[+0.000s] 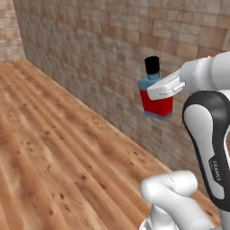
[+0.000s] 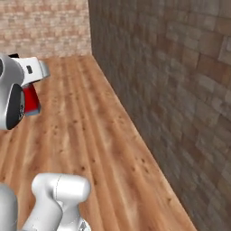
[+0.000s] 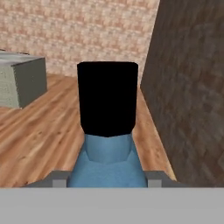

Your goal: There is a bowl on the dining counter. Grab a lemon wedge from the fridge and place it in the bowl. Then get the liquor bottle and glass cup from the cabinet and place them next to the bowl.

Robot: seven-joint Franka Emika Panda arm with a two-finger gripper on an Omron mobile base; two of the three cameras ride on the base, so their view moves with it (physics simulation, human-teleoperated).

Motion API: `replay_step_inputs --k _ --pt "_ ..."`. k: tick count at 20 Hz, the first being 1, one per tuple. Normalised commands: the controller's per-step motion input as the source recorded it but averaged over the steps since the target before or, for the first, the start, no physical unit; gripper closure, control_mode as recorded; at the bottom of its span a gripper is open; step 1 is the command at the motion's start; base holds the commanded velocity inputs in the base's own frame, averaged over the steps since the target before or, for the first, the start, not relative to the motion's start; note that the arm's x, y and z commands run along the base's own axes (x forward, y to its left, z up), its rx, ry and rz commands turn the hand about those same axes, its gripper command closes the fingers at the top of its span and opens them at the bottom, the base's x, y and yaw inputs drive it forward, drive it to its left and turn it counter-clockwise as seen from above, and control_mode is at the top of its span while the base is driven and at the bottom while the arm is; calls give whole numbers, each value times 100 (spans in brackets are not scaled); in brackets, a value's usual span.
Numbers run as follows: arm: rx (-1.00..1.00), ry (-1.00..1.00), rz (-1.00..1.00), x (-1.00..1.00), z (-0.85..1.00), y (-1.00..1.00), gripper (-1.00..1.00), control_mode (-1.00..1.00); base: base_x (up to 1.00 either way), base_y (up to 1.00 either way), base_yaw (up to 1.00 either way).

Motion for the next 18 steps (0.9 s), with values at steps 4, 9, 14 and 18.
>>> replay_step_inputs --k 4,9,14,18 --pt "0 0 0 0 0 0 100 100 100 8 17" --pt "0 0 0 0 0 0 100 100 100 4 31" --pt "0 0 0 0 0 0 100 100 100 0 47" --pt "0 0 0 0 0 0 100 100 100 0 46"
